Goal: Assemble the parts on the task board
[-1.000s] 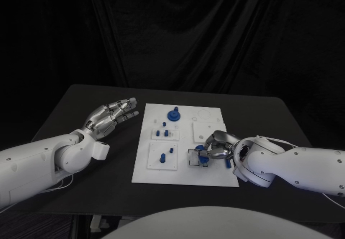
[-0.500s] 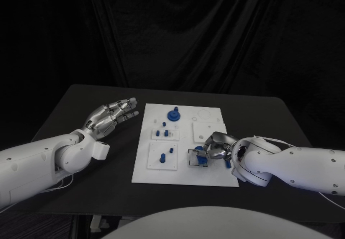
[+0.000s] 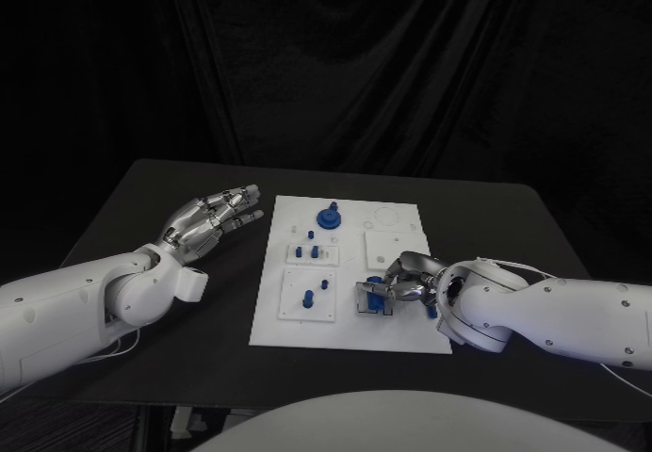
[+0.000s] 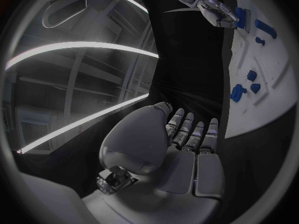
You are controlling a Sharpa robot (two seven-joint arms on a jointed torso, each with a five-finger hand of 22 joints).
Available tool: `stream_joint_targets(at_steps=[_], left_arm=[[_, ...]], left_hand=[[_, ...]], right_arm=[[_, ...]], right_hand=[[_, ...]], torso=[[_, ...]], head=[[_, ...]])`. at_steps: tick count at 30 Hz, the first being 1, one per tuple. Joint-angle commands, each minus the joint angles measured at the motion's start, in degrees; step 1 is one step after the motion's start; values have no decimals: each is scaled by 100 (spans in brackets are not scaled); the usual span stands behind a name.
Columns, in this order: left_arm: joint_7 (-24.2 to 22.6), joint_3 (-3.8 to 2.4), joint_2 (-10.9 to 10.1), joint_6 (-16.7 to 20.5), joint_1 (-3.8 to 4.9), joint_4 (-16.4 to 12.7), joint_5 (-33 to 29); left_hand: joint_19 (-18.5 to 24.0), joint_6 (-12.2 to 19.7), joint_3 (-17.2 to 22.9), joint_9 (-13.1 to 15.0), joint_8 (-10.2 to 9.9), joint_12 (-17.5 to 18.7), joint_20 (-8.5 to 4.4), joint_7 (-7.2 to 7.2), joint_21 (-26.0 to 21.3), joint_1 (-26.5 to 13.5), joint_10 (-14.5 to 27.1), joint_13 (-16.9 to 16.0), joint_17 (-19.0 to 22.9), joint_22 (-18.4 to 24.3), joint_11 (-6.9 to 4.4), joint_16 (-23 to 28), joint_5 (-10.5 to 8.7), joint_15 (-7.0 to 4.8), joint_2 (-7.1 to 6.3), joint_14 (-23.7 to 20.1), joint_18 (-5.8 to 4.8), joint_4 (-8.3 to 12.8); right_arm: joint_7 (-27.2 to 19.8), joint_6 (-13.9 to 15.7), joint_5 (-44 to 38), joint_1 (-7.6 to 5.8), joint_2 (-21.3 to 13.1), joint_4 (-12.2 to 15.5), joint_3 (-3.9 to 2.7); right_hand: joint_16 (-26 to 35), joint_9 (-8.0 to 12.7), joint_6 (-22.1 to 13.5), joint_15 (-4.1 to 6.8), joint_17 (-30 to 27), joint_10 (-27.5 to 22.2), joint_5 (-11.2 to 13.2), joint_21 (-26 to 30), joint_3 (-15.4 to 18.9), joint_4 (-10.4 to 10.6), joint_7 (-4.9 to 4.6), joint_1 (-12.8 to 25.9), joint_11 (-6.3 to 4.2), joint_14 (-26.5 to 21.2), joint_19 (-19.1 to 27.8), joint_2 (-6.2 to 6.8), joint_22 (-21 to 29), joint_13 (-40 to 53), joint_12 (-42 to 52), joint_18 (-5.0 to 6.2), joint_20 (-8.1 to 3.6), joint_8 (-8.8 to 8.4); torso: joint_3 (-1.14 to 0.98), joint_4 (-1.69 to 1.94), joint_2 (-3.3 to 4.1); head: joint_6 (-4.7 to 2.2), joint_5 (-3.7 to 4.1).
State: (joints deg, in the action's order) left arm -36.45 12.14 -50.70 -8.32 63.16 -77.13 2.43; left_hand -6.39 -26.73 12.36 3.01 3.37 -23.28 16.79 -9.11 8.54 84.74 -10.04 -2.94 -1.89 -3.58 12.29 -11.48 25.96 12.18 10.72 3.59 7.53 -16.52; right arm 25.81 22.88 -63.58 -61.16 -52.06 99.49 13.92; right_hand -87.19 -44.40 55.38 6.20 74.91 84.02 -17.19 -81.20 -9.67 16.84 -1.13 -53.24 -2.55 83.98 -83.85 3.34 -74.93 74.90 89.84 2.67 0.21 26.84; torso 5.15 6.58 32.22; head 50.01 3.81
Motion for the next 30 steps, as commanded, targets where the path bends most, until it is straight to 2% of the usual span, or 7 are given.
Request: stream_joint_targets(at_steps=[1,7,9,12,18,24,30], left_arm=[[-49,-5,12,-96,-16,-3,-8],[-43,-5,13,-106,-20,1,-8],[-43,-5,12,-108,-20,2,-8],[-41,-5,11,-109,-22,2,-8],[-38,-5,7,-110,-24,4,-8],[-33,-5,6,-118,-28,3,-8],[-34,-5,-7,-117,-31,-1,-8]], left_hand=[[-1,9,34,1,29,-7,5,-358,17,49,-18,-5,1,-7,22,-24,8,42,0,8,-25,-1],[-5,15,38,0,29,-4,5,-359,22,53,-16,-4,0,-9,23,-26,10,44,0,9,-26,-2],[-5,15,38,0,29,-4,5,-359,22,53,-16,-4,0,-9,23,-26,10,44,0,9,-26,-2],[-5,15,38,0,29,-4,5,-359,22,53,-16,-4,0,-9,23,-26,10,44,0,9,-26,-2],[-5,15,38,0,29,-4,5,-359,22,53,-16,-4,0,-9,23,-26,10,44,0,9,-26,-2],[-4,14,43,0,29,-4,5,-360,19,59,-15,-4,1,-7,24,-25,14,46,-1,9,-28,-3],[-4,14,43,0,29,-4,5,-360,19,59,-15,-4,1,-7,24,-25,14,46,-1,9,-28,-3]], right_arm=[[168,-49,-82,15,5,-13,-2],[258,-110,-159,16,19,-29,-2],[269,-132,-167,16,22,-28,-2],[276,-170,-176,16,25,-23,-2],[243,-169,-185,16,22,-10,-2],[75,34,-187,16,-22,14,-2],[-333,430,-224,15,-160,148,-3]], right_hand=[[43,-5,-8,-46,946,598,88,35,68,-4,-50,90,24,491,-245,-18,-1192,1510,16,-30,42,-35],[77,-7,-25,-55,887,598,284,92,197,-2,-62,291,34,478,-223,-81,-1173,1510,16,-18,49,-76],[77,-7,-26,-55,887,598,299,94,204,-3,-63,297,34,478,-223,-82,-1173,1510,16,-17,49,-78],[78,-10,-28,-59,886,598,461,105,269,-13,-66,292,39,478,-220,-44,-1170,1510,16,-15,53,-93],[75,-12,-28,-60,891,598,493,114,282,-17,-67,275,39,480,-217,-30,-1167,1510,16,-13,54,-97],[65,-26,13,-58,906,598,521,102,305,-11,-58,262,34,483,-222,-30,-1172,1510,16,-17,54,-76],[47,-76,38,-41,933,598,307,79,295,-33,-35,-91,14,489,-236,14,-1183,1510,16,-23,41,-38]], torso=[[2,5,-2],[0,5,1],[1,2,1],[3,1,1],[3,-3,3],[1,6,3],[-5,9,4]], head=[[-1,6],[-1,4],[-1,-4],[-1,-17],[-1,-21],[-1,-19],[-1,-42]])
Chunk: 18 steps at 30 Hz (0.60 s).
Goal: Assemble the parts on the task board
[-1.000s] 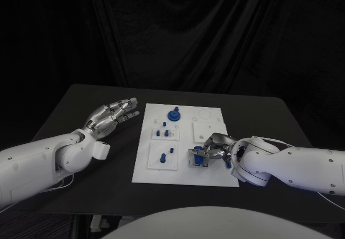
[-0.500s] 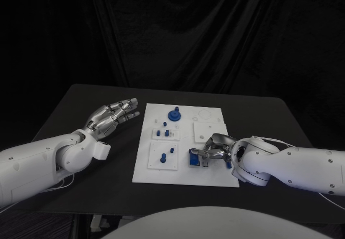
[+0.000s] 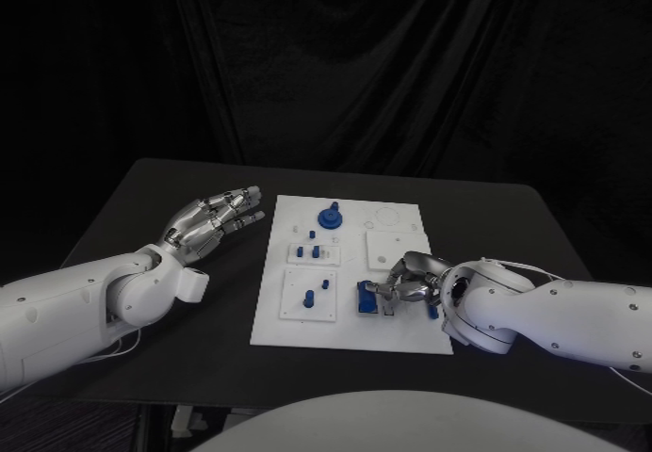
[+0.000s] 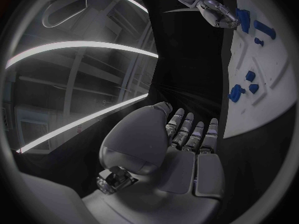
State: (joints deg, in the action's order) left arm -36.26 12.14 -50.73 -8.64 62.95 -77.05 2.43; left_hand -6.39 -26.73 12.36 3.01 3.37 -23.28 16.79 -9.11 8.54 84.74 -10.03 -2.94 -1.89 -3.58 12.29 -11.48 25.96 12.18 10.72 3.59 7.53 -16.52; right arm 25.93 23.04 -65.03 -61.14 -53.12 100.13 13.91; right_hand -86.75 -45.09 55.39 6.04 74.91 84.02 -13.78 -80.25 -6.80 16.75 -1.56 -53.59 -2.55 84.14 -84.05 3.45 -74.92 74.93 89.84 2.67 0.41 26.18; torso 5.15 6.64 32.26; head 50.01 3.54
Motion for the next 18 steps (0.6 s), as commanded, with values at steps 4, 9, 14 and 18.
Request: stream_joint_targets(at_steps=[4,9,14,18], left_arm=[[-53,-5,-15,-84,-15,-13,-8],[-51,-5,-21,-81,-17,-14,-8],[-51,-5,-21,-84,-19,-13,-8],[-52,-5,-18,-88,-20,-10,-8]], left_hand=[[-4,14,43,0,29,-4,6,-360,19,59,-16,-4,0,-7,24,-25,14,46,-1,9,-28,-2],[-4,14,43,0,29,-4,6,-360,19,59,-16,-4,0,-7,24,-25,14,46,-1,9,-28,-2],[-4,14,43,0,29,-4,6,-360,19,59,-16,-4,0,-7,24,-25,14,46,-1,9,-28,-2],[-4,14,43,0,29,-4,6,-360,19,59,-16,-4,0,-7,24,-25,14,46,-1,9,-28,-2]], right_arm=[[-585,667,-102,10,-210,300,-5],[-672,676,-109,9,-336,464,-5],[-579,376,-112,9,-383,518,-1],[-487,120,-113,12,-381,514,5]], right_hand=[[-13,-56,48,-15,955,598,-135,-54,20,-24,21,-200,2,479,-233,40,-1197,1507,16,-33,12,72],[-24,-108,61,-8,974,598,-146,-72,39,-11,32,-236,-6,483,-242,50,-1204,1507,16,-37,7,132],[-36,-260,74,11,989,598,-103,-97,81,-5,64,-254,-32,486,-253,28,-1212,1507,16,-43,-10,297],[-38,-592,-2,52,984,598,-245,-137,99,-15,119,-456,-79,486,-270,27,-1226,1507,16,-52,-50,621]], torso=[[-3,-10,-4],[-1,-13,-6],[-6,-8,-7],[-2,2,-5]], head=[[-1,-31],[-1,-29],[-1,-15],[-1,-6]])
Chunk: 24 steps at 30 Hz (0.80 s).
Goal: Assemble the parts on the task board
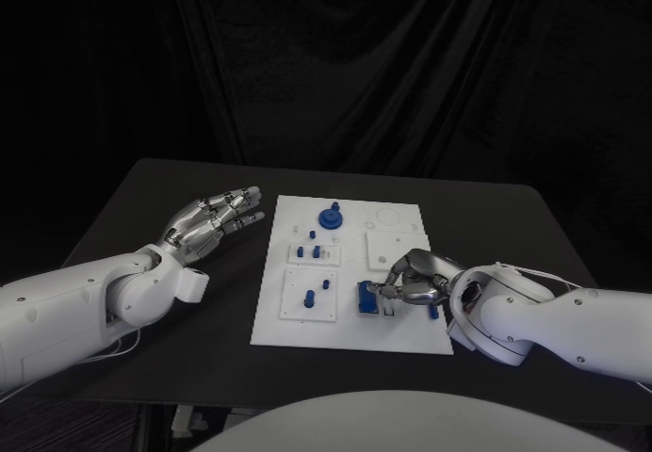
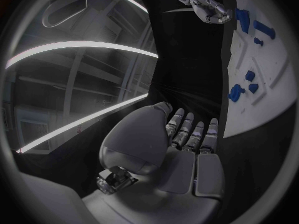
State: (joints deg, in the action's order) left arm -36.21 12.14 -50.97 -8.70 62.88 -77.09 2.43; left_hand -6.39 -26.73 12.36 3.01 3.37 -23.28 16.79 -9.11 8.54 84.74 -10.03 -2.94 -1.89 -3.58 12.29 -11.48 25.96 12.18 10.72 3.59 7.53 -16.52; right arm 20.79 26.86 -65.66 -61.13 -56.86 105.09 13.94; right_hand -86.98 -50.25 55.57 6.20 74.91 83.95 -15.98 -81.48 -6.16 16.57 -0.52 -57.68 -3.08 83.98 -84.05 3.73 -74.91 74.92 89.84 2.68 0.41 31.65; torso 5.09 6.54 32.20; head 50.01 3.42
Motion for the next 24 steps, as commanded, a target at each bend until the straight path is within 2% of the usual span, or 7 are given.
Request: stream_joint_targets(at_steps=[1,3,7,11,18,24], left_arm=[[-57,-5,6,-84,-13,-6,-8],[-58,-5,4,-85,-14,-6,-8],[-59,-5,-1,-85,-15,-8,-8],[-58,-5,-1,-89,-15,-8,-8],[-54,-5,4,-96,-17,-6,-8],[-50,-5,4,-100,-18,-8,-8]], left_hand=[[-4,14,43,0,29,-4,5,-360,19,59,-16,-4,0,-7,24,-25,14,46,-1,9,-28,-2],[-4,14,43,0,29,-4,5,-360,19,59,-16,-4,0,-7,24,-25,14,46,-1,9,-28,-2],[-4,14,43,0,29,-4,5,-360,19,59,-16,-4,0,-7,24,-25,14,46,-1,9,-28,-2],[-4,14,43,0,29,-4,5,-360,19,59,-16,-4,0,-7,24,-25,14,46,-1,9,-28,-2],[-4,14,43,0,29,-4,5,-360,19,59,-16,-4,0,-7,24,-25,14,46,-1,9,-28,-2],[-4,14,43,0,29,-4,5,-360,19,59,-16,-4,0,-7,24,-25,14,46,-1,9,-28,-2]], right_arm=[[42,-301,-50,13,-4,15,4],[70,-373,-50,17,7,0,6],[111,-470,-50,24,36,-49,9],[145,-537,-50,34,65,-81,9],[163,-575,-50,51,123,-159,9],[164,-574,-51,59,163,-237,9]], right_hand=[[-15,-125,-29,43,984,605,-42,-19,40,1,21,-70,-35,502,-272,-3,-1227,1508,16,-54,-54,126],[-13,-216,-51,53,979,605,-77,-19,47,-5,35,-120,-47,501,-272,0,-1227,1508,16,-54,-64,215],[-11,-453,-100,81,971,605,-190,-20,58,-23,74,-271,-81,500,-272,9,-1227,1508,16,-54,-91,444],[-8,-551,-125,93,963,605,-272,-19,52,-31,91,-362,-96,498,-271,6,-1227,1508,16,-54,-103,532],[-9,-648,-124,110,962,605,-381,-23,38,-32,115,-440,-117,498,-272,-20,-1228,1508,16,-54,-117,624],[-7,-760,-175,137,956,605,-676,-17,-36,-58,148,-628,-148,497,-270,-67,-1226,1508,16,-53,-144,696]], torso=[[7,13,-1],[13,8,-3],[10,-7,2],[8,9,-2],[4,2,3],[5,11,5]], head=[[-1,5],[-1,-2],[-1,-14],[-1,-11],[-1,-16],[-1,-15]])
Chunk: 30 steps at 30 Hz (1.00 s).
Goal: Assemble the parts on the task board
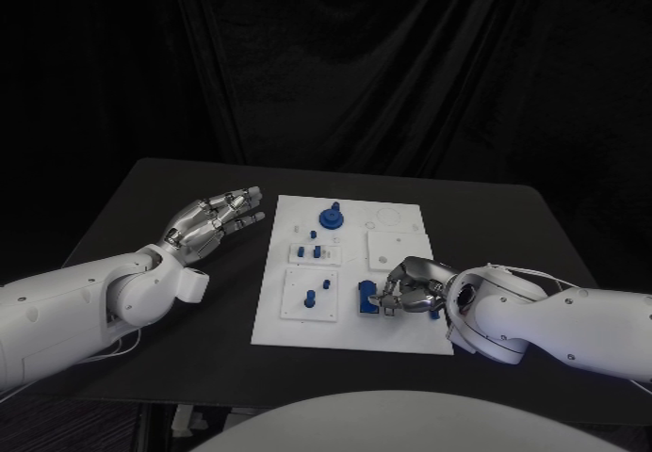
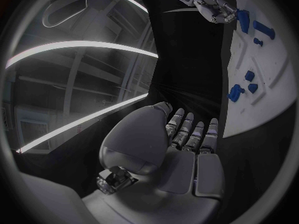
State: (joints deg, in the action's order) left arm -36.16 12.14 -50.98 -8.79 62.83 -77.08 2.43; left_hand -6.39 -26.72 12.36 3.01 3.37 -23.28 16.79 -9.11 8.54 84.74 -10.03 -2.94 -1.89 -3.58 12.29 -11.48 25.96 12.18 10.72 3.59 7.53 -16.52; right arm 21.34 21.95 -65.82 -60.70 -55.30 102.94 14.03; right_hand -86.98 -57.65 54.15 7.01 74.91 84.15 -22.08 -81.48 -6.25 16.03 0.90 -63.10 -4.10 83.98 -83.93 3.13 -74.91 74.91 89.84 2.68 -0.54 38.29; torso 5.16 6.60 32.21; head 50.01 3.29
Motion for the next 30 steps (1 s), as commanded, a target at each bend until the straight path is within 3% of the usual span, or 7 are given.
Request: stream_joint_targets(at_steps=[1,5,14,19,23,29,30], left_arm=[[-53,-5,4,-91,-14,-9,-8],[-50,-5,6,-96,-14,-10,-8],[-38,-5,11,-104,-15,-11,-8],[-34,-5,8,-104,-15,-11,-8],[-35,-5,6,-105,-15,-14,-8],[-37,-5,-18,-80,-16,-32,-8],[-39,-5,-21,-75,-16,-33,-8]], left_hand=[[-4,14,43,0,29,-4,5,-360,19,59,-16,-4,0,-7,24,-25,14,46,-1,9,-29,-2],[-4,14,43,0,29,-4,5,-360,19,59,-16,-4,0,-7,24,-25,14,46,-1,9,-29,-2],[-12,11,59,1,32,-13,5,-366,26,77,-22,-5,-5,-10,33,-61,22,55,-4,22,-36,-5],[-14,9,61,1,33,-35,5,-366,28,79,-34,-8,-8,-10,36,-74,23,60,-4,31,-36,-6],[-14,9,61,1,33,-35,5,-366,28,79,-34,-8,-8,-10,36,-74,23,60,-4,31,-36,-6],[-14,0,66,2,36,-55,5,-365,27,84,-50,-12,-10,-10,44,-88,24,66,-5,43,-38,-7],[-14,0,66,2,36,-55,5,-365,27,84,-50,-12,-10,-10,44,-88,24,66,-5,43,-38,-7]], right_arm=[[109,-84,-34,16,12,-34,-1],[114,-91,-34,17,33,-71,-2],[106,-143,-34,18,58,-108,-2],[99,-183,-34,18,58,-99,-3],[78,-127,-35,17,18,-61,-3],[67,180,-69,-30,-292,178,-15],[89,221,-93,-66,-373,226,-18]], right_hand=[[-8,-32,-40,60,957,585,-109,-14,-42,-10,11,-120,-50,497,-281,-14,-1225,1509,16,-52,-51,38],[-6,-84,-82,77,950,585,-385,-17,-148,-90,30,-362,-69,495,-282,2,-1226,1509,16,-53,-69,51],[1,-110,-97,86,936,585,-431,-9,-273,-201,41,-606,-80,492,-279,-2,-1223,1509,16,-51,-80,52],[5,-126,-88,84,927,585,-158,-2,-277,-223,30,-670,-72,490,-275,55,-1221,1509,16,-51,-80,53],[5,-140,-54,71,924,585,353,-4,-182,-125,14,-577,-58,490,-276,88,-1222,1509,16,-52,-71,58],[-5,-106,-61,59,940,585,580,-26,-53,47,-7,-384,-41,494,-286,75,-1229,1509,16,-57,-61,-2],[-32,-47,-90,52,987,585,585,-64,-11,59,-24,-281,-30,505,-302,54,-1242,1509,16,-66,-56,-84]], torso=[[-2,4,6],[0,0,7],[-2,3,11],[-1,2,7],[0,1,9],[-2,2,5],[-3,0,6]], head=[[-1,-1],[-1,-7],[-1,-10],[-1,-7],[-1,5],[-1,20],[-1,23]])
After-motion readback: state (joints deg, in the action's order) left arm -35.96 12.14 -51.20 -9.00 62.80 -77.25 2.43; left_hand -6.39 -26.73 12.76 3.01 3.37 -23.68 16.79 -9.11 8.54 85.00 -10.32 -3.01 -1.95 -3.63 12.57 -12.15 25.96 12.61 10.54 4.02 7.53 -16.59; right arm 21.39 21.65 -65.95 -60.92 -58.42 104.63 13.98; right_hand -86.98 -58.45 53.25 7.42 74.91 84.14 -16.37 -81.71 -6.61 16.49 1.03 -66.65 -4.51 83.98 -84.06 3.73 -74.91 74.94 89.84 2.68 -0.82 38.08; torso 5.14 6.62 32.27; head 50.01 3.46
